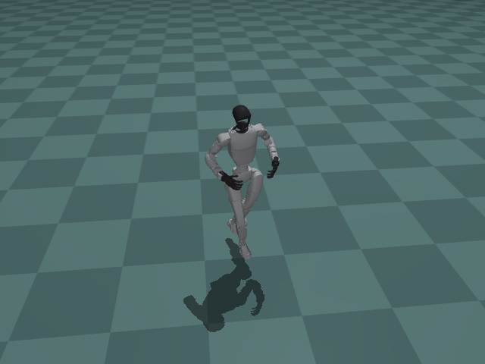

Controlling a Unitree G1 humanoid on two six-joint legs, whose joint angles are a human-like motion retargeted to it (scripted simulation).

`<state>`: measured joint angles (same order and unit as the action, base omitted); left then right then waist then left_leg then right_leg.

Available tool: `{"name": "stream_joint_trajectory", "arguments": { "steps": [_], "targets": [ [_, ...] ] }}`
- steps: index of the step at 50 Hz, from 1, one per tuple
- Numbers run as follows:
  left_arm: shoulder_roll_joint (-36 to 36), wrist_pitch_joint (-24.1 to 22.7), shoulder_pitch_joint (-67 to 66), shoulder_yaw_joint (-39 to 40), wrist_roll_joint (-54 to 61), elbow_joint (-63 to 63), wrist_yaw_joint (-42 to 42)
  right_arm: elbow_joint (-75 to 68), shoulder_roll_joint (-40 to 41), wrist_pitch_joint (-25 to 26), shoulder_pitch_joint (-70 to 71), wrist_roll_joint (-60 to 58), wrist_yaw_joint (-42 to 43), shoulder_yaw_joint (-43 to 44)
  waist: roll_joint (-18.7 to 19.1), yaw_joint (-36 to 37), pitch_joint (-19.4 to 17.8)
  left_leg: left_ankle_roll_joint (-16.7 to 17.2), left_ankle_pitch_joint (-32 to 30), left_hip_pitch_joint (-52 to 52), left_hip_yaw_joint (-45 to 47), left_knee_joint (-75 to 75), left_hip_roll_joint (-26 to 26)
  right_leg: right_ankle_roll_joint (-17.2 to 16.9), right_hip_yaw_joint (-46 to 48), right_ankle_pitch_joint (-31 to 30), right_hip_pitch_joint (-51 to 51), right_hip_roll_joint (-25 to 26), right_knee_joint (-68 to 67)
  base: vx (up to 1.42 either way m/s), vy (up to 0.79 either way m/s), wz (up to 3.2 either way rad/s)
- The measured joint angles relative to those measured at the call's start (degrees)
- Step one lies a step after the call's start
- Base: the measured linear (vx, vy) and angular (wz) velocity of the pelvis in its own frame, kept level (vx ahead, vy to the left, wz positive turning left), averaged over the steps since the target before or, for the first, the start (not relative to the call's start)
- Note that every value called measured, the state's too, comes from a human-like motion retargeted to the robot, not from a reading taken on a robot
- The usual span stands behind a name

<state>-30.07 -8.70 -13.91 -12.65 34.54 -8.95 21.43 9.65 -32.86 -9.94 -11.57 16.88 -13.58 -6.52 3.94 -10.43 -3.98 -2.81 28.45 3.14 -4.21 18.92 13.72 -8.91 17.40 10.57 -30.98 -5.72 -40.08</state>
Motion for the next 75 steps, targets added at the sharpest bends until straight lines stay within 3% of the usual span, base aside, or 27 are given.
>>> {"name": "stream_joint_trajectory", "arguments": {
  "steps": [8, 16, 20, 26, 30, 31, 39, 45, 55, 58, 63, 68, 75],
  "targets": [
    [2.7, 1.2, 3.5, -1.7, 3.0, 1.5, 3.2, -1.1, 0.6, 0.1, 2.5, -0.6, 0.5, 0.9, 4.5, 0.0, -1.0, 5.3, -1.0, -0.6, 1.6, 9.7, -4.3, 0.9, 1.5, 3.1, 8.2, 5.6, 7.6, 0.24, -0.02, -0.17],
    [3.4, 3.0, 7.3, -3.8, 6.8, 3.2, 5.6, -2.4, 0.2, 1.0, 2.6, 2.4, 0.2, 1.4, 9.8, -0.6, -4.6, 13.2, -5.5, -4.8, 2.4, 26.2, -10.6, 2.6, 0.7, 3.5, 15.6, 12.7, 15.2, 0.18, 0.02, -0.16],
    [3.4, 4.3, 7.5, -4.4, 8.2, 3.5, 6.9, -2.7, -0.2, 2.2, 1.4, 4.2, -0.7, 2.1, 11.7, -0.8, -6.3, 12.2, -5.6, -9.8, 6.9, 38.3, -18.1, 3.4, -0.4, 3.5, 18.3, 15.4, 17.9, 0.15, 0.05, -0.1],
    [2.4, 6.6, 5.2, -4.0, 10.1, 3.0, 8.3, -3.2, -0.8, 5.0, -0.4, 8.4, -3.1, 3.1, 13.4, 1.1, -7.9, 8.2, 1.0, -18.4, 6.9, 47.1, -24.2, 3.0, -4.9, 2.3, 20.6, 18.2, 20.7, 0.16, 0.08, -0.44],
    [1.5, 8.1, 2.5, -2.4, 11.2, 3.1, 8.1, -2.8, -0.1, 6.6, -1.0, 12.0, -4.2, 3.7, 12.6, 2.5, -8.5, 5.6, 4.5, -23.5, 4.2, 42.5, -22.6, 2.1, -9.5, 0.4, 21.7, 17.1, 22.4, 0.19, 0.1, -0.57],
    [1.1, 8.5, 1.9, -1.7, 11.6, 3.0, 8.0, -2.3, 0.0, 7.0, -0.9, 13.1, -4.3, 4.1, 11.2, 2.6, -8.4, 5.1, 4.0, -24.0, 3.4, 38.6, -20.1, 1.7, -10.9, 0.1, 22.0, 15.3, 22.9, 0.21, 0.11, -0.57],
    [1.2, 9.9, -4.9, 0.9, 8.7, 2.0, 7.3, 1.6, 1.4, 8.9, -3.3, 15.2, -4.7, 4.5, 6.8, 2.0, -8.2, 7.2, -5.5, -25.2, -11.9, 15.9, -6.0, 1.3, -20.5, 4.4, 18.3, 9.3, 12.7, 0.17, 0.12, -0.63],
    [1.5, 9.5, -2.2, 1.9, 5.9, 2.0, 4.6, -0.1, -0.2, 10.6, -0.8, 13.5, -4.1, 3.3, 5.7, 2.2, -7.5, 8.7, -10.3, -22.7, -18.3, 9.4, -2.8, 2.0, -27.4, 7.7, 18.3, 8.8, 10.7, 0.17, 0.15, -0.71],
    [3.0, 8.2, 0.8, 0.7, -0.4, 4.9, -3.0, -3.1, -2.7, 10.7, 3.3, 9.2, -1.6, -1.4, 2.4, 2.0, -10.7, 7.8, -8.5, -19.7, -16.6, 12.5, 1.1, 0.2, -33.2, 12.1, 19.0, 6.6, 3.4, 0.1, 0.2, -0.67],
    [2.8, 8.3, 0.1, 1.2, -3.0, 6.3, -4.2, -3.3, -2.9, 10.4, 4.0, 8.3, -0.9, -1.9, 1.3, 2.9, -11.8, 7.3, -7.5, -20.0, -15.6, 13.9, 2.1, -0.2, -32.3, 14.3, 17.9, 5.2, 0.2, 0.02, 0.22, -0.73],
    [2.1, 8.4, -2.9, 3.4, -7.8, 7.8, -5.1, -2.1, -2.7, 10.0, 3.9, 8.0, -1.9, -2.7, -1.0, 6.1, -12.9, 5.5, -6.8, -21.0, -12.1, 16.3, 4.0, 1.9, -23.1, 20.0, 15.5, -0.4, -10.1, -0.04, 0.18, -0.73],
    [1.4, 9.0, -6.5, 6.9, -12.0, 8.7, -4.6, 0.5, -2.0, 10.0, 3.6, 7.4, -4.9, -3.6, -4.5, 9.7, -12.4, 3.8, -10.3, -21.2, -9.9, 13.4, 8.2, 1.5, -18.4, 21.3, 15.8, -3.9, -18.1, -0.08, 0.12, -0.54],
    [1.3, 10.7, -6.9, 8.9, -19.0, 12.8, -1.8, 0.6, -2.4, 11.8, 7.1, 2.2, -10.2, -6.0, -4.5, 15.6, -13.0, 2.8, -14.4, -21.8, -8.4, 8.1, 8.2, 4.6, -16.6, 25.2, 19.4, -3.0, -10.4, -0.13, 0.08, -0.64]
  ]
}}
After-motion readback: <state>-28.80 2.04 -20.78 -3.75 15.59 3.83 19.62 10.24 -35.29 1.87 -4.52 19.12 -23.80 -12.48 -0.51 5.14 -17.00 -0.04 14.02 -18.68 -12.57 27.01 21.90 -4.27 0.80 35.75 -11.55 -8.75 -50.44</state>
